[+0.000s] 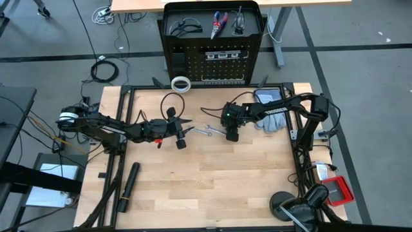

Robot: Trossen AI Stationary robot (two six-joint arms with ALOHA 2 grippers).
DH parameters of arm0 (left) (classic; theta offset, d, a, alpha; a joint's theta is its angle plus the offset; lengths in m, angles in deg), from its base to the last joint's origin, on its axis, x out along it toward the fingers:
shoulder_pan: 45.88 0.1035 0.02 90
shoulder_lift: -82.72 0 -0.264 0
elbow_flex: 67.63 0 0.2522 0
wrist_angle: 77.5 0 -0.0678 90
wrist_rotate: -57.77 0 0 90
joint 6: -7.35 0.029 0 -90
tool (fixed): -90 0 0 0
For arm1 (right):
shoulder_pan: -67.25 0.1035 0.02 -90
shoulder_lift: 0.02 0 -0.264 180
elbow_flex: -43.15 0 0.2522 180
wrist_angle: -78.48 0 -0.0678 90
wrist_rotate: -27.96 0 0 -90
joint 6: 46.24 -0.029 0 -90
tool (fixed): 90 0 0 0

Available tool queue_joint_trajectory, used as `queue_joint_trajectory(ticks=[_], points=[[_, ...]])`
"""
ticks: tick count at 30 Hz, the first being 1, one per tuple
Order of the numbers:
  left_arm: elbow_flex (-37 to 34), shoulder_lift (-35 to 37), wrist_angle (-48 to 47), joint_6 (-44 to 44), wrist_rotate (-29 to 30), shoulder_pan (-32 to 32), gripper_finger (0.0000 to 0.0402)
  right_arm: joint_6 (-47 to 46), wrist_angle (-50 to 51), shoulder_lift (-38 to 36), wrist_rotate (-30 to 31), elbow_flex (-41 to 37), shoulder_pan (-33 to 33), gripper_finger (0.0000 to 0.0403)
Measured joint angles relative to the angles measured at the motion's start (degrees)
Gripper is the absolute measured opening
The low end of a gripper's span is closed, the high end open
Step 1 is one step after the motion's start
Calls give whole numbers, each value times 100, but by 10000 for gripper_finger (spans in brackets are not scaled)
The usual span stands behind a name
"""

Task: Hang tools onto peg board
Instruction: Put the black frame leveler on the black pegboard

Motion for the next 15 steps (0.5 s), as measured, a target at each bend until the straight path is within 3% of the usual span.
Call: queue_joint_trajectory(ticks=[7,12,15], points=[[0,0,-7,2,2,0,147,252,96,32,212,167,9,58],[2,2,-616,52,-187,0,147,947,-285,39,1186,376,189,53],[0,2,-788,35,40,2,147,1420,-967,39,1752,374,280,53]])
